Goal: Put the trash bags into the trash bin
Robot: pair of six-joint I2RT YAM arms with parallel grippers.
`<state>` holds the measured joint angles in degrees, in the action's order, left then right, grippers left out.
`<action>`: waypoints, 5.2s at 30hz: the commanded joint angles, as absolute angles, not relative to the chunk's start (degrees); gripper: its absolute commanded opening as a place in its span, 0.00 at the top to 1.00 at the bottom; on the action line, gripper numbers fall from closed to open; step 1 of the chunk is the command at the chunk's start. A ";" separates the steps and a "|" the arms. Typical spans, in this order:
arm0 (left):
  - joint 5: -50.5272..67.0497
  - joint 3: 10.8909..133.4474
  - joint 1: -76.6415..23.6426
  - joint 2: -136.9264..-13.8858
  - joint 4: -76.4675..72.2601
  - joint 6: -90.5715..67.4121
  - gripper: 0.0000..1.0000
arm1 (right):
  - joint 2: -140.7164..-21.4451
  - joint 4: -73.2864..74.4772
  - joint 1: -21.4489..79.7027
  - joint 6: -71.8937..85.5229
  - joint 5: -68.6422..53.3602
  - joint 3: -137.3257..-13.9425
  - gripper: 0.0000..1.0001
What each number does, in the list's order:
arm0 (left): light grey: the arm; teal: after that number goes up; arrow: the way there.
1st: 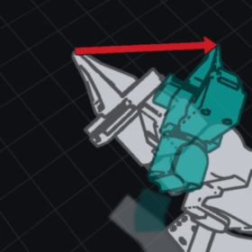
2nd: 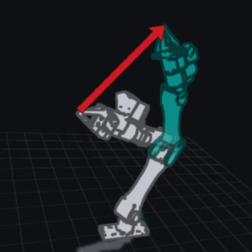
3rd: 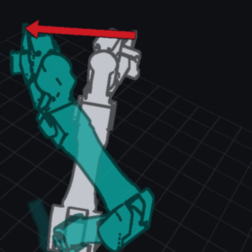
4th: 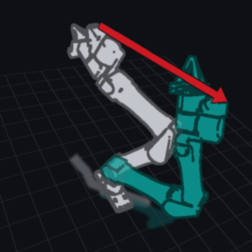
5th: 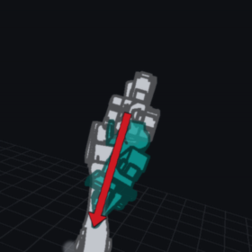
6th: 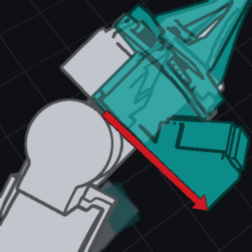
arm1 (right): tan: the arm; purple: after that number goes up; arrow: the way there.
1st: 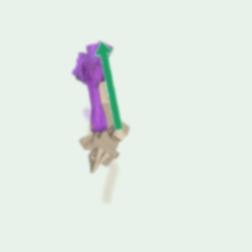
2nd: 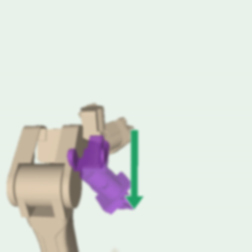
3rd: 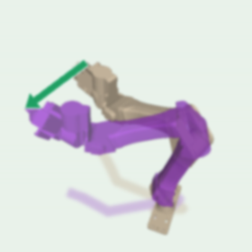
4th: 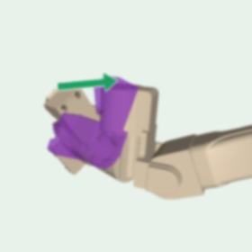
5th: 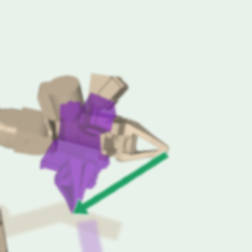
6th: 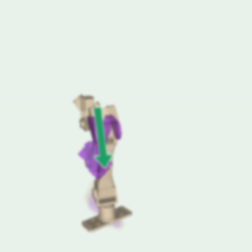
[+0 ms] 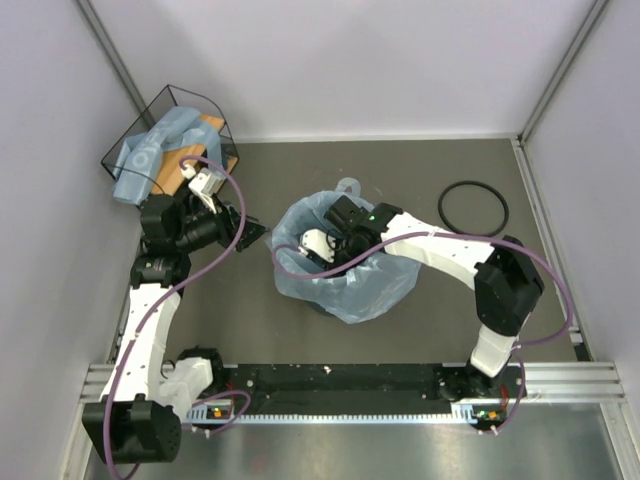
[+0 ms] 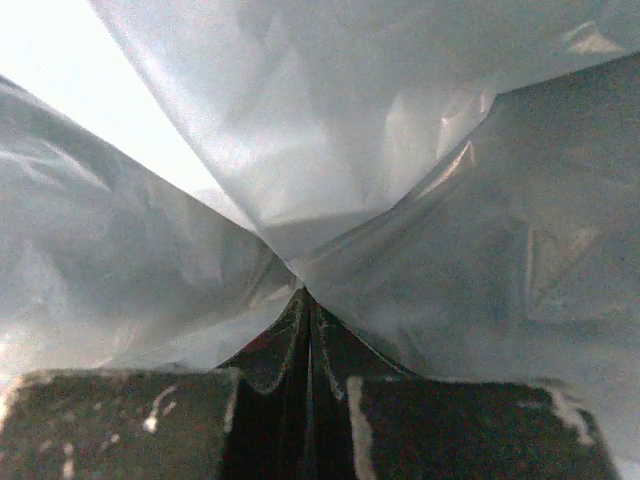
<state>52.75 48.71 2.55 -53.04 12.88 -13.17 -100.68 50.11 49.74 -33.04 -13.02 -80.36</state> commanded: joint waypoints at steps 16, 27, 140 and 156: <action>56.98 49.83 -5.35 -51.50 4.21 -15.32 0.44 | -93.34 44.74 49.92 -32.78 -14.33 -78.75 1.00; 39.99 46.76 -8.96 -53.35 11.60 -10.72 0.60 | -90.53 42.98 49.92 -33.31 -17.13 -75.68 1.00; 22.15 74.45 -29.18 -74.71 36.83 25.49 0.59 | -74.00 31.38 33.05 -1.84 -22.94 -72.50 0.50; 23.11 67.32 -28.04 -63.29 29.71 14.41 0.41 | -78.50 32.26 33.14 -3.17 -25.65 -80.94 0.39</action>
